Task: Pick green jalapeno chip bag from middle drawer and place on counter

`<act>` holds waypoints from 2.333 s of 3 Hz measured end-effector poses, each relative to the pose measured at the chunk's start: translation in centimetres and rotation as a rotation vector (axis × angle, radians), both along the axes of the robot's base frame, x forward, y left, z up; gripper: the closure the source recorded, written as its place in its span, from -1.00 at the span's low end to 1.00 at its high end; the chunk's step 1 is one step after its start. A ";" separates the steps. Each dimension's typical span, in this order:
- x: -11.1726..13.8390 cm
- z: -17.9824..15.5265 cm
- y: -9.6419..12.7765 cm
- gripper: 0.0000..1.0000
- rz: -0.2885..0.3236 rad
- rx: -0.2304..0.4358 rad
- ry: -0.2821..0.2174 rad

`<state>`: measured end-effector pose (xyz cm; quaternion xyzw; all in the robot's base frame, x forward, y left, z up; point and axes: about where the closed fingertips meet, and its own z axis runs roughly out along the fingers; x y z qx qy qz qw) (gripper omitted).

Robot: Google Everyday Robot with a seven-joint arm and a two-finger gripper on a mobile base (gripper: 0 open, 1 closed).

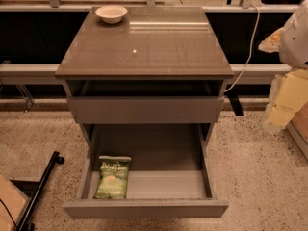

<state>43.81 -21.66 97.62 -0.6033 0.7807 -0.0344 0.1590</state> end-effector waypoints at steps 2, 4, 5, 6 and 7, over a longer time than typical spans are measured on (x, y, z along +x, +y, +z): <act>1.1 -0.4 0.6 -1.00 0.022 0.041 -0.028; 6.2 -4.9 2.9 -1.00 0.057 0.202 -0.033; 6.3 -5.5 3.0 -1.00 0.052 0.211 -0.024; 5.9 -8.1 4.1 -1.00 0.004 0.258 0.018; 6.6 -12.7 6.0 -1.00 -0.006 0.314 0.042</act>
Offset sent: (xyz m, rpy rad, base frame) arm 0.0310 0.0139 -0.0172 0.1133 -0.0549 0.0616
